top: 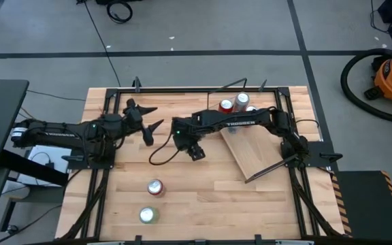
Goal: Place canned beverage on shelf
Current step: Put the green soda can on the shelf
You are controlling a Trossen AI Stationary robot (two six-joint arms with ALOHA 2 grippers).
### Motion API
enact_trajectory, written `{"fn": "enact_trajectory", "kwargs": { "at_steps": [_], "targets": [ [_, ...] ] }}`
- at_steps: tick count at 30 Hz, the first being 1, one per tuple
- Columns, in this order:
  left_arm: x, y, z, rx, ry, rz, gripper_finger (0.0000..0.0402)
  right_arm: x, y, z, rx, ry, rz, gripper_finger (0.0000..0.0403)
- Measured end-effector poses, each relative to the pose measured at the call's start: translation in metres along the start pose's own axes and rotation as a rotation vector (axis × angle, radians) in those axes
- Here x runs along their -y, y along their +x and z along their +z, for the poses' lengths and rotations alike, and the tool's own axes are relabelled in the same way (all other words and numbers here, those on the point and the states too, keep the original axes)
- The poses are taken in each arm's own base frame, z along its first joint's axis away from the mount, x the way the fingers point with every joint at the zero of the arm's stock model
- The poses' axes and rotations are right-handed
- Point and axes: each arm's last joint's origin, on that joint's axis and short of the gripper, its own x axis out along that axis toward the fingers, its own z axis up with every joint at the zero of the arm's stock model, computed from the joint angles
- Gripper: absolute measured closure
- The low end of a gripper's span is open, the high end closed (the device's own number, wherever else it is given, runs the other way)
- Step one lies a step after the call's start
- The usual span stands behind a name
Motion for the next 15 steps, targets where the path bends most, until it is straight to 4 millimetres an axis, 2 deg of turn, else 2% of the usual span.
{"fn": "enact_trajectory", "kwargs": {
  "at_steps": [4, 10, 15],
  "targets": [
    [0.000, 0.002, 0.002, 0.020, 0.032, -0.008, 0.0127, -0.007, -0.013, 0.000, -0.084, -0.001, -0.005, 0.0070],
    [0.002, 0.005, 0.005, 0.060, 0.091, -0.019, 0.0127, -0.016, -0.017, -0.009, -0.214, 0.094, 0.008, 0.0072],
    [0.001, 0.005, 0.010, 0.103, 0.109, -0.011, 0.0127, -0.034, -0.024, -0.009, -0.272, 0.128, -0.039, 0.0072]
  ]
}}
